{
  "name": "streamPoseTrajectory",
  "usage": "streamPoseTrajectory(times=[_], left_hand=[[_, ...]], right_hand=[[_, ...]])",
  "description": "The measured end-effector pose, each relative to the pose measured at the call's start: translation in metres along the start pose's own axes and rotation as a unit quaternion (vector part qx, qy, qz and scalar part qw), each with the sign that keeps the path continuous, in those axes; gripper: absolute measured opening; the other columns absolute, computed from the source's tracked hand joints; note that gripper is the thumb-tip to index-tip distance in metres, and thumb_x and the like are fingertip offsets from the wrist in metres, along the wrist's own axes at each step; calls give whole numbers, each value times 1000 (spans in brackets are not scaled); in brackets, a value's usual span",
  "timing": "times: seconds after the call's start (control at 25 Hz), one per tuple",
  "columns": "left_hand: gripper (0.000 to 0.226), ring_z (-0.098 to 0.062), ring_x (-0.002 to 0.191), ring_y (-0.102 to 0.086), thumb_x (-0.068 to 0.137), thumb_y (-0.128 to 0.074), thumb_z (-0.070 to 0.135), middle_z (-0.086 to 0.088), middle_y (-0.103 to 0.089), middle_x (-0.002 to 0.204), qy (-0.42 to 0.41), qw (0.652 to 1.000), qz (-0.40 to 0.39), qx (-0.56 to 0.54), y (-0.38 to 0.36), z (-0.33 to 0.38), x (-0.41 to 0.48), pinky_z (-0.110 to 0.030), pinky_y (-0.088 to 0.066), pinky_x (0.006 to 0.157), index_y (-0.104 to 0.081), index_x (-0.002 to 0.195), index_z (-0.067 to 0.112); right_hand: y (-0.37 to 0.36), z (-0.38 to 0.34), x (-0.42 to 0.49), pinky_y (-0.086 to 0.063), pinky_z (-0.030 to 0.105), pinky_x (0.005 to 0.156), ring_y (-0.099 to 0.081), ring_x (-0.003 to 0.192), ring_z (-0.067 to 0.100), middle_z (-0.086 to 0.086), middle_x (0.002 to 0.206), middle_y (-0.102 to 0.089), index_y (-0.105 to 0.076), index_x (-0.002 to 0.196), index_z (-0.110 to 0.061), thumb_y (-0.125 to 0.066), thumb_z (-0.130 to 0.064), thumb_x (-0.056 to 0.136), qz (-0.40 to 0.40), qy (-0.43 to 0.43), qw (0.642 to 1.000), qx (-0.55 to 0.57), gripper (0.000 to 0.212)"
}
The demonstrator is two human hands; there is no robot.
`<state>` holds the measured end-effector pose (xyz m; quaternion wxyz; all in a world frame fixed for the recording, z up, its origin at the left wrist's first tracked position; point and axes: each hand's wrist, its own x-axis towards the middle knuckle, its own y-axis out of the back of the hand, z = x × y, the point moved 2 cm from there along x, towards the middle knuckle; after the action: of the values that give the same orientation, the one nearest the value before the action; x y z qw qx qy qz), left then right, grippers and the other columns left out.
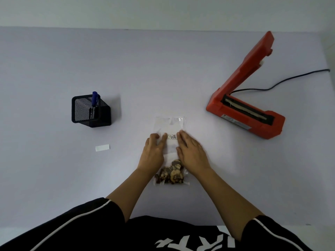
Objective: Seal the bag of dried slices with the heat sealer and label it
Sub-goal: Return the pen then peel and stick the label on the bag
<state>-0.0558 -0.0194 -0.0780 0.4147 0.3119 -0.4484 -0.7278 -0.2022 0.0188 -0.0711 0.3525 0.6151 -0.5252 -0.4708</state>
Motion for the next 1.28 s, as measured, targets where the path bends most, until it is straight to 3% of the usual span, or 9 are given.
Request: streamPoseTrajectory(times=[0.12, 0.28, 0.44, 0.64, 0.8, 0.92, 1.08, 1.28], left_hand=[[61, -36, 93, -56, 80, -63, -6, -23, -50, 114, 40, 998, -7, -43, 0, -3, 1, -39, -55, 74, -42, 136, 0], [61, -41, 87, -58, 74, -62, -10, -27, -52, 112, 1, 1000, -19, 4, 0, 2, 3, -43, -58, 68, -51, 132, 6], [63, -39, 101, -51, 79, -57, -9, -25, -45, 122, 53, 998, -30, -34, 0, 1, 2, -42, -52, 81, -43, 138, 7], [72, -40, 81, -57, 65, -65, -14, -27, -52, 108, -13, 1000, -25, -5, 4, -1, 0, -41, -57, 61, -53, 131, 13], [68, -38, 78, -56, 67, -64, -9, -25, -52, 107, 7, 999, -41, 20, 4, 5, 3, -41, -57, 59, -53, 130, 14], [65, -41, 88, -54, 72, -58, -8, -26, -49, 115, 26, 999, -44, 12, 4, 6, 4, -43, -54, 69, -50, 133, 12], [64, -38, 105, -47, 81, -49, -5, -22, -40, 128, 49, 997, -63, -3, 4, 6, 4, -42, -49, 84, -39, 141, 15], [63, -38, 113, -44, 84, -47, -2, -21, -36, 133, 53, 996, -66, -9, 2, 3, 3, -42, -46, 92, -33, 144, 10]], right_hand=[[0, 0, 1, -48, 38, 94, -55, 120, 26, 13, 138, -51, -48, 133, -5, -31, -30, 90, 5, -4, 1000, 5, 52], [-1, 0, 1, -41, 39, 102, -44, 130, 27, 12, 145, -42, -42, 138, -11, -44, -24, 95, 10, 4, 1000, 15, 45], [0, -1, 1, -43, 39, 100, -48, 127, 26, 12, 143, -45, -42, 138, -8, -28, -32, 92, -8, -17, 1000, 6, 54], [0, 0, 0, -29, 37, 110, -29, 139, 24, 8, 153, -28, -27, 146, -21, -40, -26, 98, -17, 2, 1000, 23, 49], [-1, -1, 0, -31, 39, 109, -33, 137, 25, 9, 151, -32, -32, 144, -16, -34, -30, 98, -13, -4, 1000, 14, 48], [2, -2, 1, -34, 39, 107, -39, 134, 24, 9, 148, -38, -37, 141, -12, -19, -37, 92, -10, -11, 1000, 8, 58], [3, -2, 1, -27, 37, 111, -30, 139, 23, 7, 153, -30, -27, 145, -14, -9, -41, 88, -16, 2, 1000, 6, 66], [1, 1, 0, -30, 38, 109, -34, 137, 24, 8, 151, -33, -29, 144, -11, -13, -39, 89, -16, -9, 1000, 17, 64]])
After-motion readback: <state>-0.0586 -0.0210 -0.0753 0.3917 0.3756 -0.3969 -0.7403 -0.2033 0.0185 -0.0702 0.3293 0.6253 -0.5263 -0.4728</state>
